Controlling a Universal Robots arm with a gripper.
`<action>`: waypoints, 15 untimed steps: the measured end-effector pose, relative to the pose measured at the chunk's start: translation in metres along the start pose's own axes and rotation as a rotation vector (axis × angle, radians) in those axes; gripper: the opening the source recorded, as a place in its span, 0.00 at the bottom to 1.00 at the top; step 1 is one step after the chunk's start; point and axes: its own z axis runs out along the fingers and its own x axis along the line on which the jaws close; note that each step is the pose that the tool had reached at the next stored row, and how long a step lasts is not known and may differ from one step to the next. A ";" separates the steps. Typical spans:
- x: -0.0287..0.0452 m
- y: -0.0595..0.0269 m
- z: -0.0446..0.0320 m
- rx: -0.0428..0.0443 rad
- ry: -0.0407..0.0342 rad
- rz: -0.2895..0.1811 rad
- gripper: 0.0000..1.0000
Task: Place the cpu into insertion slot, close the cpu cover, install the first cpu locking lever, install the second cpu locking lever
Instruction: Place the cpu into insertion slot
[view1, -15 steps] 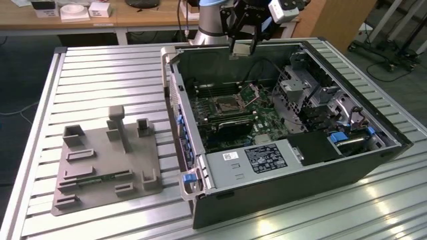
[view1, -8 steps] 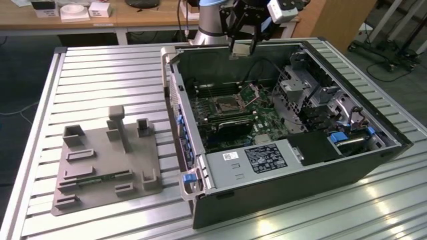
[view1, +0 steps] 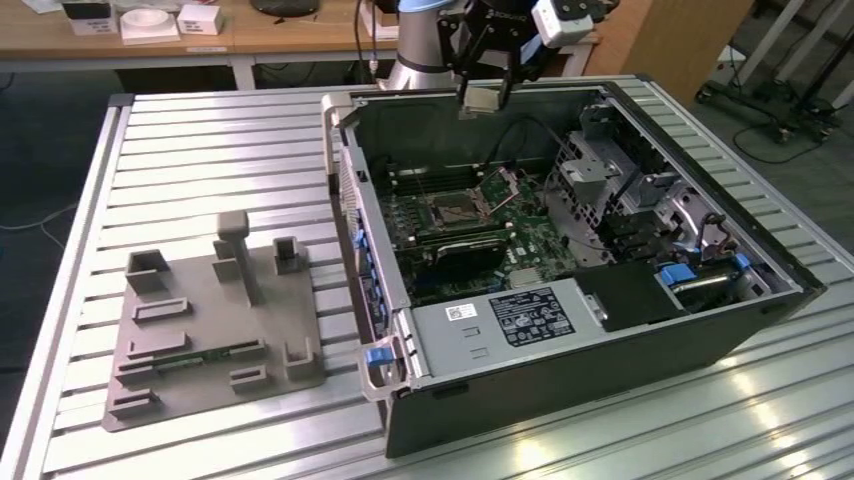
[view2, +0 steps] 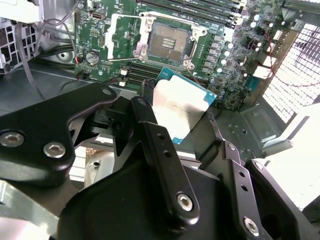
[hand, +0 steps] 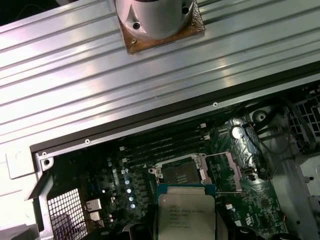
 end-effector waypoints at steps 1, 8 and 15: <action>0.0002 -0.0001 0.0000 0.0000 -0.0001 0.002 0.54; 0.0009 -0.0003 0.0000 -0.0002 -0.0009 0.010 0.54; 0.0011 -0.0003 0.0000 -0.0002 -0.0010 0.011 0.54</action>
